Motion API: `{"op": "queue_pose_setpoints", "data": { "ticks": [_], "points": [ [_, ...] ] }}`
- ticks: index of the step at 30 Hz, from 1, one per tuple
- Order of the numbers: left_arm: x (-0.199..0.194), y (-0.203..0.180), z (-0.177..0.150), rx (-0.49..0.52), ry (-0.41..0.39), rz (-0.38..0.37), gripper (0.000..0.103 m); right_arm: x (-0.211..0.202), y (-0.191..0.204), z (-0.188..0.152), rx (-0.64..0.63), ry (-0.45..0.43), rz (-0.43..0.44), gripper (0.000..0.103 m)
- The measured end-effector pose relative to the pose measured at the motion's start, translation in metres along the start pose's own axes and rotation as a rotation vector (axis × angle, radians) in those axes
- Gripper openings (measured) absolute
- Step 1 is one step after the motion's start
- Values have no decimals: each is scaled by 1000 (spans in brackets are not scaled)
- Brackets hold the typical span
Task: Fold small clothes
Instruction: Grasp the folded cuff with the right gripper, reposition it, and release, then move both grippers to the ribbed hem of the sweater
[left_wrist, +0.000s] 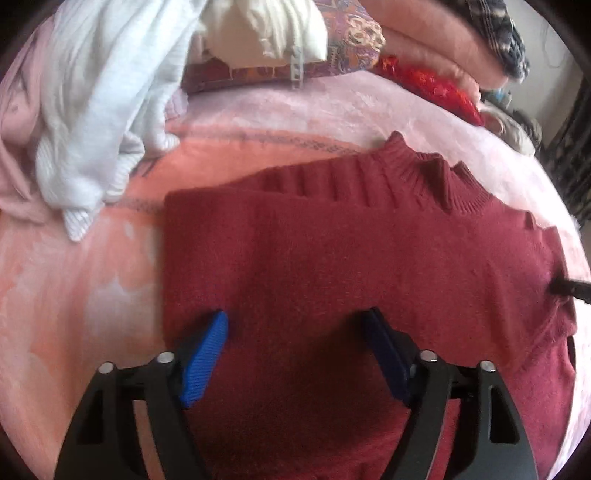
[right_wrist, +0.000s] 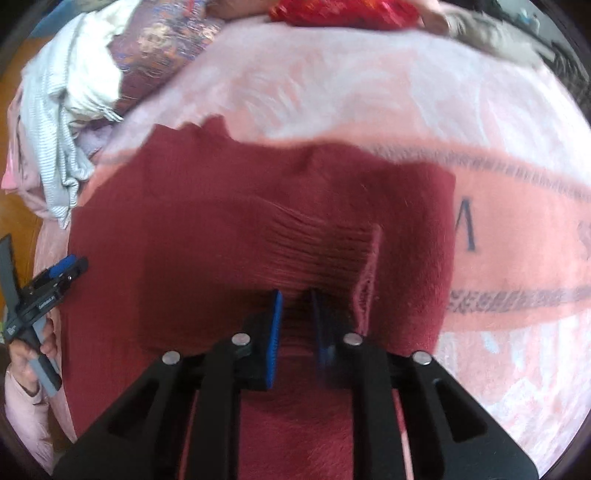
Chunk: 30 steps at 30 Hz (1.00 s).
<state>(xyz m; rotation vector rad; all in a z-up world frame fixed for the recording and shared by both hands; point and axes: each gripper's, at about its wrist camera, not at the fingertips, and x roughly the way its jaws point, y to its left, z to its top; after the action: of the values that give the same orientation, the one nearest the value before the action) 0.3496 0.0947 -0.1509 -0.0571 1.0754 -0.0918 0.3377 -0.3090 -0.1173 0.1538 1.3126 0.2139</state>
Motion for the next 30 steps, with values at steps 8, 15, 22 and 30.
{"op": "queue_pose_setpoints", "data": {
  "ticks": [8,15,22,30],
  "points": [
    [-12,-1,-6,-13,-38,13,82,-22,7,-13,14,-40,38,25],
    [-75,9,-39,-47,-18,54,85,-92,8,-69,-37,-34,35,38],
    [-130,30,-121,-79,127,108,86,-137,-13,-170,20,31,76,41],
    [-173,51,-209,-211,223,44,86,-158,-14,-281,4,139,90,54]
  ]
}}
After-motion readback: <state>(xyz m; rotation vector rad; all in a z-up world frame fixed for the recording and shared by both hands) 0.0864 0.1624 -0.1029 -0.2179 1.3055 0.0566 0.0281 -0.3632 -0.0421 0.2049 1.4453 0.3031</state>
